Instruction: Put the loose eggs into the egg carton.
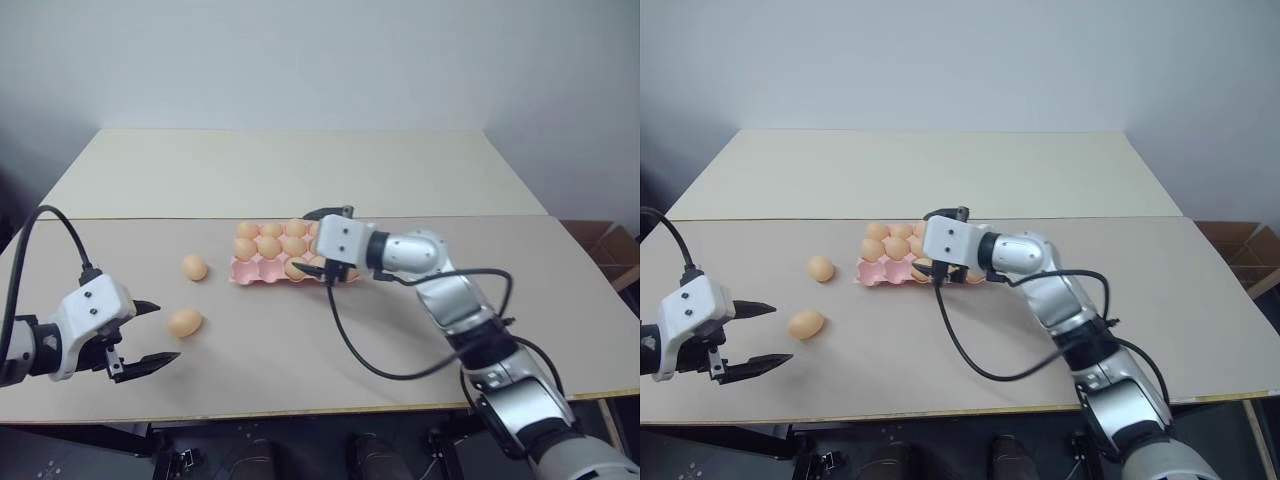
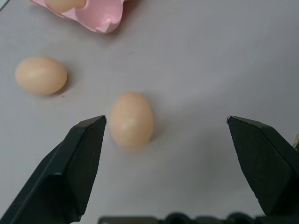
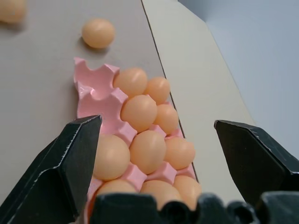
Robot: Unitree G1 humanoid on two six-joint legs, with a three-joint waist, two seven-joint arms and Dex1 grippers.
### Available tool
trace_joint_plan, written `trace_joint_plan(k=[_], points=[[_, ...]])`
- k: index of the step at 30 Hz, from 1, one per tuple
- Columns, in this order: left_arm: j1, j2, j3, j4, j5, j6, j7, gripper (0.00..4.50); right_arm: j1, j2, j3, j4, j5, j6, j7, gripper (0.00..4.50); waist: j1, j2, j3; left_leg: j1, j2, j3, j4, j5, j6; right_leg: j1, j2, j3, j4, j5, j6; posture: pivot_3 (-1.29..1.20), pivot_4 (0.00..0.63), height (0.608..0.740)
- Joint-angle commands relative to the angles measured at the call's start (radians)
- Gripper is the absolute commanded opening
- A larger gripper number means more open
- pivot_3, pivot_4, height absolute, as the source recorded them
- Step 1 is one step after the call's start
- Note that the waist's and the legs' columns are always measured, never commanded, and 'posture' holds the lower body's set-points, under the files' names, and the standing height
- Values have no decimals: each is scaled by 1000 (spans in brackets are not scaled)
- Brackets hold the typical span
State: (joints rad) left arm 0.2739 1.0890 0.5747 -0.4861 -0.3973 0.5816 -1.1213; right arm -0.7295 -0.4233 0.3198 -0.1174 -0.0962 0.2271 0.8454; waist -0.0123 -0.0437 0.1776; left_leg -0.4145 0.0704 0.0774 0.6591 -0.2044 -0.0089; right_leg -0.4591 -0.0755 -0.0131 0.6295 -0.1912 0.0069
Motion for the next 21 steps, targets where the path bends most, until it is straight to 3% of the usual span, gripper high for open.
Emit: trace_joint_plan(k=[1, 10, 16, 21], points=[[40, -13, 79, -19, 4, -8, -23, 4500, 87, -131, -145, -237, 110, 124, 82, 4490, 3, 0, 0, 0, 0, 0, 0, 0, 0, 0, -1, 0, 0, -2, -3, 0, 150, 740], [156, -34, 210, -21, 23, -15, -87, 4500, 359, -439, -456, -477, 438, 352, 270, 4490, 0, 0, 0, 5, 1, 1, 0, -1, -1, 1, 0, 0, 0, -3, -4, 0, 150, 740], [166, -58, 217, -9, 39, -18, -57, 4500, 472, -504, -504, -517, 469, 362, 234, 4490, 0, 0, 0, 6, 0, 1, 0, -5, -8, 2, -1, 1, 0, -3, -4, 0, 150, 740], [69, -213, 164, 31, 31, -61, 105, 4500, 514, -503, -483, -535, 465, 362, 179, 4490, 1, 0, 0, 5, 0, 1, 0, -5, -8, 2, -1, 1, -1, -3, -4, 0, 150, 740]])
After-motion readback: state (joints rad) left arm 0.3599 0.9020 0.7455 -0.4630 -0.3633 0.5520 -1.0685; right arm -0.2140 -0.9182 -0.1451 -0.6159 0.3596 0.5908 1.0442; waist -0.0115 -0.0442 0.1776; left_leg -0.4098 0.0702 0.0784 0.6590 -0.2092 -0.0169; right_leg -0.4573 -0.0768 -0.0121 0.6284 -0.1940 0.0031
